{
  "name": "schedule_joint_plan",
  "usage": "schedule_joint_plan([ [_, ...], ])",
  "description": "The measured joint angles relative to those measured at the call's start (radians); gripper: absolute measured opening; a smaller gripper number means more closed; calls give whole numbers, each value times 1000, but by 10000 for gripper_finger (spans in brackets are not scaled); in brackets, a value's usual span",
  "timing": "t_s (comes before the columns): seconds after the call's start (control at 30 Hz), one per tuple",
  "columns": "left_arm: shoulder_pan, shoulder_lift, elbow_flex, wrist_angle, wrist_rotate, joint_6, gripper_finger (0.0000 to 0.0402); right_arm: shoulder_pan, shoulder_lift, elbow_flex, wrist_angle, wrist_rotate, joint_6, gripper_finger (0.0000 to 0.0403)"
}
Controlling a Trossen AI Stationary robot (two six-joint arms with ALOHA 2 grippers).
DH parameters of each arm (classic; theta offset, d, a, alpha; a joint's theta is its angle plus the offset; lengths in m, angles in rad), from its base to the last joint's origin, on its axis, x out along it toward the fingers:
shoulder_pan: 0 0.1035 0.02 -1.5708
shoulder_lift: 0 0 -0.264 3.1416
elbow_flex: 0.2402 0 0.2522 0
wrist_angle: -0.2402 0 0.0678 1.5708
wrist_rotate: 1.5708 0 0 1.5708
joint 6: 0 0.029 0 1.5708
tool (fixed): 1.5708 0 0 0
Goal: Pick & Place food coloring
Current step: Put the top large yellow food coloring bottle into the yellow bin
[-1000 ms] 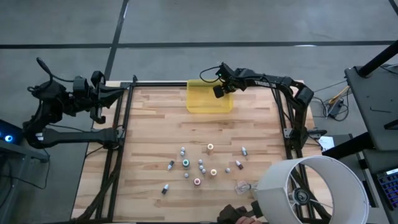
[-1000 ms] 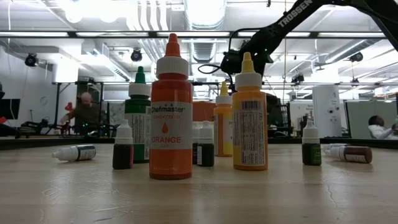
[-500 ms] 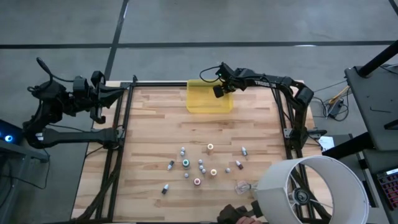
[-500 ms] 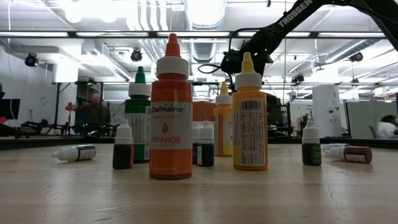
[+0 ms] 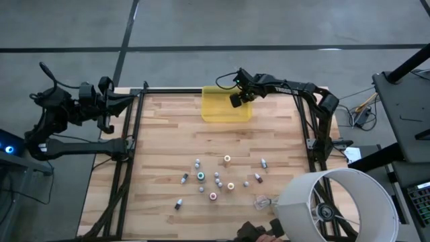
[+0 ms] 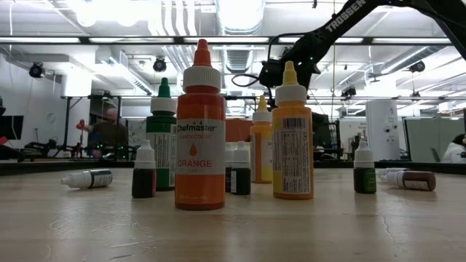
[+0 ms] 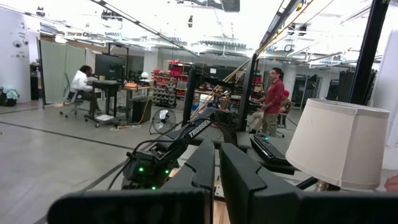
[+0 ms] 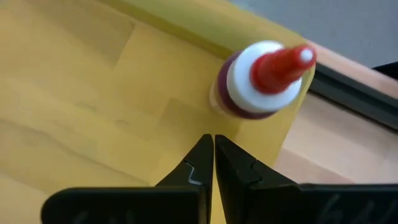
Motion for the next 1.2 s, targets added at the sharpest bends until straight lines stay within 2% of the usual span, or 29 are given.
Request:
schedule_joint_plan([
  [0.2, 0, 0, 0, 0, 0, 0, 0, 5, -3, 0, -13, -98, -26, 8],
  [0.4, 0, 0, 0, 0, 0, 0, 0, 44, -60, -1, -10, -110, -67, 8],
  [0.53, 0, 0, 0, 0, 0, 0, 0, 70, -102, -1, -12, -154, -108, 8],
  [0.77, 0, 0, 0, 0, 0, 0, 0, 142, -184, -1, -13, -299, -197, 8],
  [1.03, 0, 0, 0, 0, 0, 0, 0, 243, -253, -1, -16, -316, -273, 9],
  [1.2, 0, 0, 0, 0, 0, 0, 0, 303, -283, -1, -14, -385, -288, 9],
])
